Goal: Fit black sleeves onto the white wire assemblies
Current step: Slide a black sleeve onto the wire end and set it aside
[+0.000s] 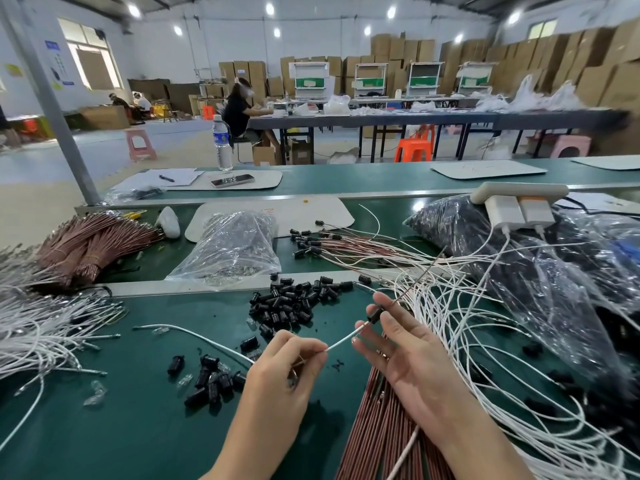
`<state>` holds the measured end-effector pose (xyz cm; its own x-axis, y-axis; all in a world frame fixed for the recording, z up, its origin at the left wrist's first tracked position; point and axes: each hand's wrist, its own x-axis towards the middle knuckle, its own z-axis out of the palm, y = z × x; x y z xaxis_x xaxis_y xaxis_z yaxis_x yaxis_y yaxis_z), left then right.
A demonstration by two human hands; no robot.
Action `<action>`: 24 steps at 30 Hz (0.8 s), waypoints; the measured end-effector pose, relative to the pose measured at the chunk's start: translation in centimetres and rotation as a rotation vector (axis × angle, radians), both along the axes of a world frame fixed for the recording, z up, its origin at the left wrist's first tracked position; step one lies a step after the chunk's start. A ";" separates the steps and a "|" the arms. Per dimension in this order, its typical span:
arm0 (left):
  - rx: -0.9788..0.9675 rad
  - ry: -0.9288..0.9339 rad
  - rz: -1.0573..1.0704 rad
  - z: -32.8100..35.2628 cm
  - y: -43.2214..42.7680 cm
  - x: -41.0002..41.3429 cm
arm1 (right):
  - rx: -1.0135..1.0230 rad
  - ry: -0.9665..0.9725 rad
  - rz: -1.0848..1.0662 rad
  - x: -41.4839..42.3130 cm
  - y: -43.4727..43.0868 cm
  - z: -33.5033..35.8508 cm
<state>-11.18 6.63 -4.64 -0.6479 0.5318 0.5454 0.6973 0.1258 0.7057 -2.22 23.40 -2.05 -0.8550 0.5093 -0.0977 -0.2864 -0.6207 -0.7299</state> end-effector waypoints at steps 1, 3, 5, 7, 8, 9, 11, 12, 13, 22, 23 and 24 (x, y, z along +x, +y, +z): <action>-0.001 0.002 -0.003 0.0 0.0 0.0 | 0.008 -0.002 0.003 0.0 0.0 0.0; -0.002 0.010 -0.002 0.0 -0.1 0.0 | 0.018 -0.004 0.016 0.1 -0.1 0.0; 0.000 0.016 0.005 0.1 0.0 0.0 | 0.035 -0.015 0.041 0.1 -0.2 0.1; 0.009 0.009 0.013 0.1 0.0 0.0 | 0.055 -0.031 0.057 0.0 -0.4 0.0; 0.013 0.004 0.017 0.1 0.0 0.0 | 0.061 -0.036 0.062 0.0 -0.5 0.0; 0.015 -0.001 0.022 0.2 0.0 0.0 | 0.060 -0.037 0.064 -0.1 -0.6 -0.1; 0.016 -0.007 0.033 0.2 0.0 0.1 | 0.043 -0.029 0.065 -0.1 -0.7 -0.2; 0.017 -0.007 0.041 0.2 -0.1 0.0 | 0.036 -0.023 0.066 -0.1 -0.7 -0.3; 0.018 -0.006 0.047 0.2 -0.1 0.1 | 0.032 -0.020 0.069 -0.2 -0.8 -0.3; 0.004 0.087 0.114 0.2 0.1 0.3 | 0.011 -0.026 0.077 -0.3 -1.0 -0.5; 0.010 0.095 0.113 0.2 0.1 0.3 | 0.012 -0.026 0.077 -0.3 -1.0 -0.6; 0.016 0.101 0.112 0.1 0.2 0.3 | 0.014 -0.028 0.073 -0.3 -1.0 -0.6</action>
